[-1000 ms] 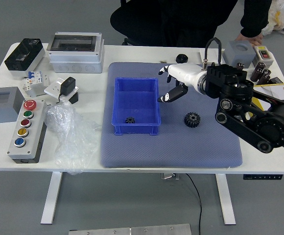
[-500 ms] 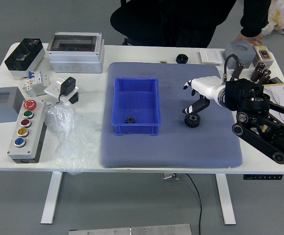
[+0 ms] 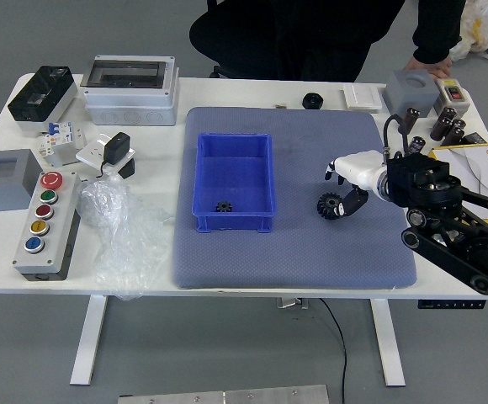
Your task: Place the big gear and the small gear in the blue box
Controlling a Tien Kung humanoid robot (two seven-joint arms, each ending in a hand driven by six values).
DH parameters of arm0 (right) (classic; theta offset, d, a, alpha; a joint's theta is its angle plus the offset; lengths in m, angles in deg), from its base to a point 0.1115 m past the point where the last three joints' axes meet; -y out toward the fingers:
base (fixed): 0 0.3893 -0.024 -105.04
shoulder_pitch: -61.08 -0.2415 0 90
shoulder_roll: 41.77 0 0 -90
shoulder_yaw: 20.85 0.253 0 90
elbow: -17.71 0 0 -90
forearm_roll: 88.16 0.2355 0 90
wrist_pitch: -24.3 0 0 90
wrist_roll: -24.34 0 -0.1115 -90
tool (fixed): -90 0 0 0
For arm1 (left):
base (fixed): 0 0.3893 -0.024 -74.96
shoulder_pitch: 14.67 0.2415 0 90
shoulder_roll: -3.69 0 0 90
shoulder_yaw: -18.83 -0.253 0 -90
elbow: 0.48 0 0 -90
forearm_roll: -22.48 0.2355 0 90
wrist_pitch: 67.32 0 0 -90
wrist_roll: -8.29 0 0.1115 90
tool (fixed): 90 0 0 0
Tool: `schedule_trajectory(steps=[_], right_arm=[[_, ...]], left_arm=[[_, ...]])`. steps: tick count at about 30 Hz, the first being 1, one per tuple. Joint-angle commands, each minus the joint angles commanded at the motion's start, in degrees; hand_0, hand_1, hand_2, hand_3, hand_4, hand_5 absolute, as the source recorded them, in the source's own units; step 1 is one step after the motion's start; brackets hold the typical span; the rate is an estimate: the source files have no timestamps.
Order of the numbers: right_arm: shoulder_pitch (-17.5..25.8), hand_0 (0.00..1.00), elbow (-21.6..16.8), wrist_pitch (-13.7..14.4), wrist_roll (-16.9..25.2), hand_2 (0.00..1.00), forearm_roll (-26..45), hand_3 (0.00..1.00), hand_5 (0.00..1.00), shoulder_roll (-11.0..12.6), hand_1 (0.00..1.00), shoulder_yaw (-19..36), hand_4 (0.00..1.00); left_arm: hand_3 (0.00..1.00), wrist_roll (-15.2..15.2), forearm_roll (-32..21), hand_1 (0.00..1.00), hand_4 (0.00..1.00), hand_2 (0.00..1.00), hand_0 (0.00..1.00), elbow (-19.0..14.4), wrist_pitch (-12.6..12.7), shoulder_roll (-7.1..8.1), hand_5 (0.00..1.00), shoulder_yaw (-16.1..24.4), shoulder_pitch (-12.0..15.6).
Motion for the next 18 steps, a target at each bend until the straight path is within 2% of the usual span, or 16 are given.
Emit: schedule_trajectory(steps=[5,6,11,12,17,18], right_arm=[[0.04,0.525,0.07,-0.83,-0.12,0.755,-0.60,0.743,0.192,-0.13,0.574,-0.05,0.801],[0.07,0.517,0.12,-0.98,-0.15,0.770,-0.68,0.753,0.138,-0.17,0.572,-0.05,0.795],[0.19,0.517,0.45,-1.49,-0.27,0.770,-0.63,0.753,0.138,-0.49,0.572,0.24,0.795],[0.22,0.522,0.53,-1.50,-0.28,0.778,-0.59,0.806,0.116,-0.57,0.575,0.33,0.799],[0.32,0.522,1.09,-1.48,-0.21,0.778,-0.32,0.806,0.116,-1.03,0.575,0.54,0.799],[0.31,0.523,1.24,-1.45,-0.19,0.782,-0.25,0.831,0.112,-1.15,0.577,0.56,0.808]], left_arm=[[0.774,0.02,-0.03,0.827,0.594,0.826,0.859,0.00,-0.01,-0.05,0.372,-0.13,0.06],[0.774,0.02,0.00,0.826,0.594,0.826,0.859,0.00,-0.02,-0.06,0.372,-0.10,0.06],[0.774,0.02,0.05,0.826,0.594,0.826,0.859,-0.01,-0.04,-0.08,0.372,-0.14,0.01],[0.773,0.02,0.06,0.826,0.594,0.826,0.859,-0.01,-0.04,-0.09,0.372,-0.15,-0.01],[0.773,0.02,0.04,0.826,0.594,0.826,0.859,-0.01,-0.03,-0.11,0.372,-0.25,-0.04],[0.773,0.01,0.05,0.826,0.594,0.826,0.859,-0.01,-0.02,-0.11,0.372,-0.26,-0.04]])
